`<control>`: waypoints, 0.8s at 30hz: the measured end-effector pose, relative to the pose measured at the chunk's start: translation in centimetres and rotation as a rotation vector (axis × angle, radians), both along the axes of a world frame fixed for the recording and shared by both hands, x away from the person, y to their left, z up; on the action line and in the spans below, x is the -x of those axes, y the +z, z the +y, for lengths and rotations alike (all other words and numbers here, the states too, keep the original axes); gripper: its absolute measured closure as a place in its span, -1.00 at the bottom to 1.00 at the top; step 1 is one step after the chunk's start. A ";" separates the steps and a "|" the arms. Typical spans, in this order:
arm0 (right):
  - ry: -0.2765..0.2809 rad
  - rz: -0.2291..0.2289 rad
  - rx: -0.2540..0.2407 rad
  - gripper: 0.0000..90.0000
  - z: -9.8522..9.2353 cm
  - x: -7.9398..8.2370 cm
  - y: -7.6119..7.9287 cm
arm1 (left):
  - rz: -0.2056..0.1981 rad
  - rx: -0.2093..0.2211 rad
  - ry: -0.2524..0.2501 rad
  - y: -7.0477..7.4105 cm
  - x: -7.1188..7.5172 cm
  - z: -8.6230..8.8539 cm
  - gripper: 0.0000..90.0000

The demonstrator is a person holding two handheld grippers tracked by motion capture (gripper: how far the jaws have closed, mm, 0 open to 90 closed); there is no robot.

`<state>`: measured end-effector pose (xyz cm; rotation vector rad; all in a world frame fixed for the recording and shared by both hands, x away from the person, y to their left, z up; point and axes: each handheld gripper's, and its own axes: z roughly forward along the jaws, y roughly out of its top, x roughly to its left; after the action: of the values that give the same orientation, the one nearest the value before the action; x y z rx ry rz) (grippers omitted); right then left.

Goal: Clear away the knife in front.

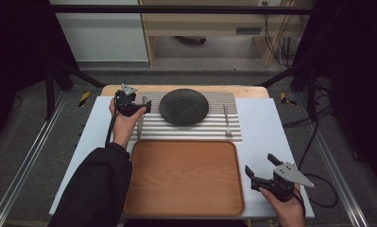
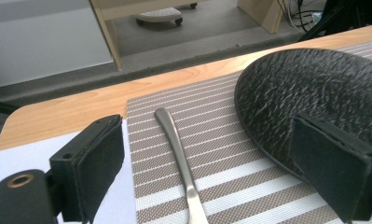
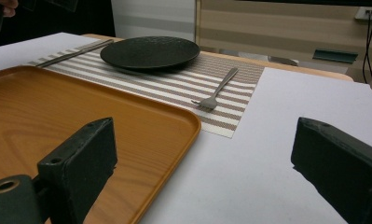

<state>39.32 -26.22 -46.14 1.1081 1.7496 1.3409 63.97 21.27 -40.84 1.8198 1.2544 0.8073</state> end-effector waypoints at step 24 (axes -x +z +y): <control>0.003 0.013 -0.005 -0.83 -0.2 0.0 0.0 | 0.123 -0.011 0.018 -4.6 -1.7 -0.2 -0.07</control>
<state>39.34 -26.45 -46.16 1.1196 1.7585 1.3434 65.66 21.06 -45.40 1.8938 1.3482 0.7227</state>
